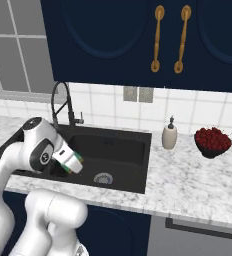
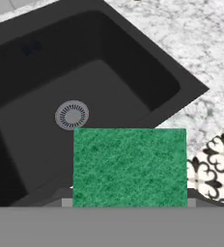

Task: Pick the pan and sponge and place them into the sink. Then turn on the water.

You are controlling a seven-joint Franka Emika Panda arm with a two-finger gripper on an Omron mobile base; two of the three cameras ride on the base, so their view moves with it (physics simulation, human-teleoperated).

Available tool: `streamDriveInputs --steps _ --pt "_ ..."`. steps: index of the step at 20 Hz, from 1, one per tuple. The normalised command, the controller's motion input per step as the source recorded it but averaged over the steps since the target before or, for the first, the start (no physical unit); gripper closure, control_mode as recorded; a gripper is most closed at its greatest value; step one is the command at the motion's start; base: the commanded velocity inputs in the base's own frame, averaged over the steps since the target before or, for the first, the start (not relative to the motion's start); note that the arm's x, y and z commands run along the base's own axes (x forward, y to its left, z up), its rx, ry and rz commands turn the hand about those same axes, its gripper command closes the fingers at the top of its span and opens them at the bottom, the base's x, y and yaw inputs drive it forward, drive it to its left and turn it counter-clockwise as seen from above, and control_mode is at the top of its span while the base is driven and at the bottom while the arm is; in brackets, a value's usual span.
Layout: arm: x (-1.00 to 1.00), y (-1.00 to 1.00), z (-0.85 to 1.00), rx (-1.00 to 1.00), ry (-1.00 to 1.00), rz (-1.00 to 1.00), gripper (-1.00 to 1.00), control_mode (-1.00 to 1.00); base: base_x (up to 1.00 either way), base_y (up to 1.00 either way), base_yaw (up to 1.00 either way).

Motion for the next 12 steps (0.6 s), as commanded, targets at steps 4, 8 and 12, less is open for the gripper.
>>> streamDriveInputs --steps 4,8,12 --pt "0.35 0.95 0.25 -0.02 0.31 0.10 1.00 -1.00 0.00 0.00 0.00" --pt "0.42 0.99 0.11 -0.04 0.33 0.07 1.00 -1.00 0.00 0.00 0.00" --pt "0.44 1.00 0.02 -0.07 0.24 0.01 1.00 -1.00 0.00 0.00 0.00"
